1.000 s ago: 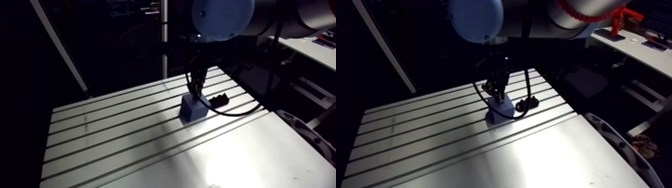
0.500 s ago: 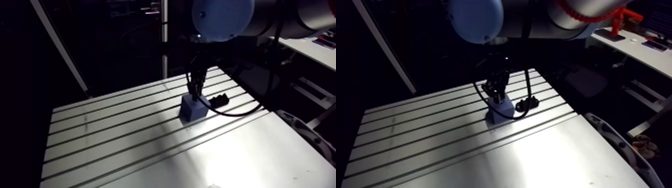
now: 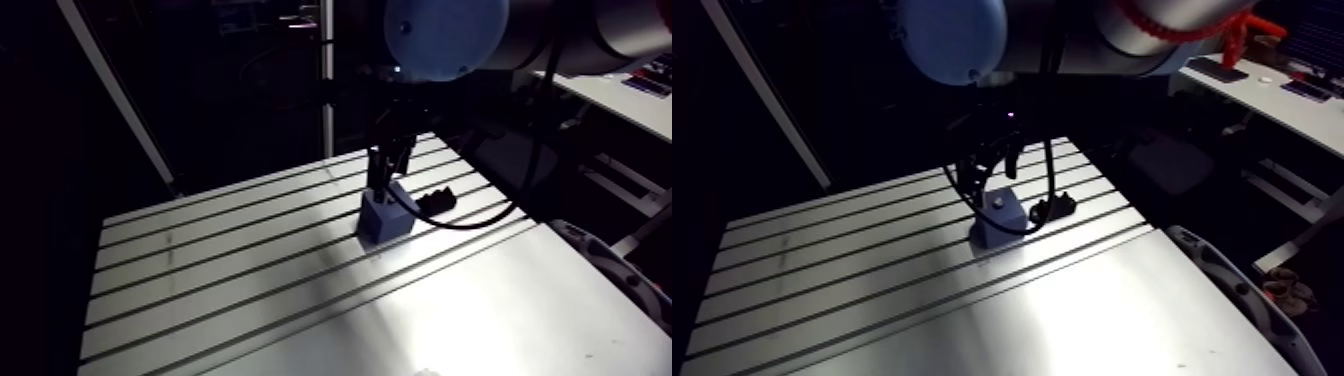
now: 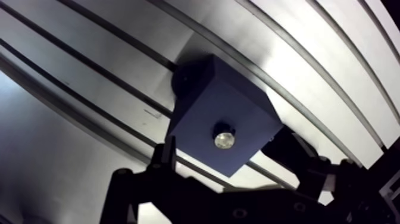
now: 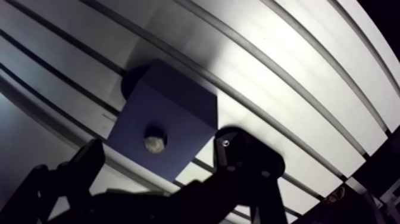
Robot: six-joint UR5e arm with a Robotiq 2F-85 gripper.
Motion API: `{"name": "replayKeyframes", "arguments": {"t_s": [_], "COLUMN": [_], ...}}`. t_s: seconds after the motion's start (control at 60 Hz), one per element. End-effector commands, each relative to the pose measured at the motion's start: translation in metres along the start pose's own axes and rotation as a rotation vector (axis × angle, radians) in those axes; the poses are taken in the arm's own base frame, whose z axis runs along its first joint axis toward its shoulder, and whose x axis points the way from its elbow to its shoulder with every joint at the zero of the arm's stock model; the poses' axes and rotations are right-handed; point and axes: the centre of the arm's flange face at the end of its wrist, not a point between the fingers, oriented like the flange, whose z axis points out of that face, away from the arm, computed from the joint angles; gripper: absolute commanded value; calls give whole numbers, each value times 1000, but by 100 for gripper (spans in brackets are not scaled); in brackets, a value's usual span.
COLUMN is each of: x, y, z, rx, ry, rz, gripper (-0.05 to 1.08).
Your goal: Pick up the M10 bolt and insert it into the hex recess until seated.
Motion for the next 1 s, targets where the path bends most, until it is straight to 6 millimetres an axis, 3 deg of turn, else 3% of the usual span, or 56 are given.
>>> {"name": "replayKeyframes", "arguments": {"t_s": [0.017, 0.233, 0.417, 0.45, 0.483, 0.517, 0.533, 0.55, 0.633, 0.65, 0.667, 0.7, 0.767, 1.0], "x": [-2, -10, -10, -8, -8, -6, -6, -6, -4, -2, -2, -1, 2, 8], "y": [3, -10, -18, -22, -22, -23, -23, -24, -24, -24, -24, -24, -22, -9], "z": [-11, -53, -55, -57, -57, -57, -57, -58, -60, -60, -60, -62, -63, -55], "rx": [-1, -48, 2, 11, 11, 14, 14, 13, 10, 10, 10, 5, 3, 4], "ry": [34, 80, 37, 27, 27, 24, 24, 25, 28, 30, 30, 34, 35, 16], "rz": [95, 372, 546, 582, 582, 624, 624, 641, 656, 658, 658, 654, 644, 609], "gripper": [1, 1, 4, 17, 17, 34, 34, 42, 55, 64, 64, 76, 88, 99]}}
